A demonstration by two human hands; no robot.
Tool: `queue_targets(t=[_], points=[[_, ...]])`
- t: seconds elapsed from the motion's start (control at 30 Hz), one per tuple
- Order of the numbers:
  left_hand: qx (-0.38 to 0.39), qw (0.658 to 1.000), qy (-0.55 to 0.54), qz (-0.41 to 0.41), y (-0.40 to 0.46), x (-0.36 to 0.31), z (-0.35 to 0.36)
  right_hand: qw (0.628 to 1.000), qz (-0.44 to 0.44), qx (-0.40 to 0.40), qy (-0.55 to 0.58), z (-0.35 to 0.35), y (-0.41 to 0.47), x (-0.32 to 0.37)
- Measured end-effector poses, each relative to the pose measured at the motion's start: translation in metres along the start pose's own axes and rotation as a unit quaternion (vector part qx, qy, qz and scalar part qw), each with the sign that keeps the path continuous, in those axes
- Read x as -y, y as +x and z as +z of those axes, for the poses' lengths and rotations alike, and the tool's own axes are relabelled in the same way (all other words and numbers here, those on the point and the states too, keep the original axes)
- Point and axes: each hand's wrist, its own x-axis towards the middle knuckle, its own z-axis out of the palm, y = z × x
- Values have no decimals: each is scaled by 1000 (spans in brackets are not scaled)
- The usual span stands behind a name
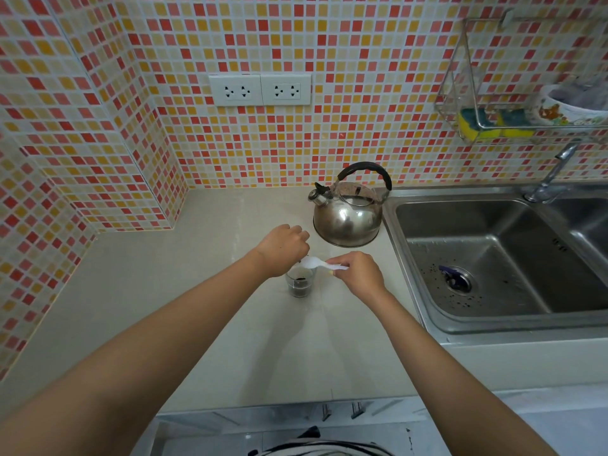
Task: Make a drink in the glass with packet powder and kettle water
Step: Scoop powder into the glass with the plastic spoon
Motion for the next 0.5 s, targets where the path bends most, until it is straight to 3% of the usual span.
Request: queue_targets(t=[0.3, 0.5], points=[[-5, 1000, 20, 12, -1, -5, 1, 991, -42, -39, -118, 0, -9, 4], [3, 999, 36, 16, 2, -9, -5, 951, -132, -76, -269, -2, -6, 22]])
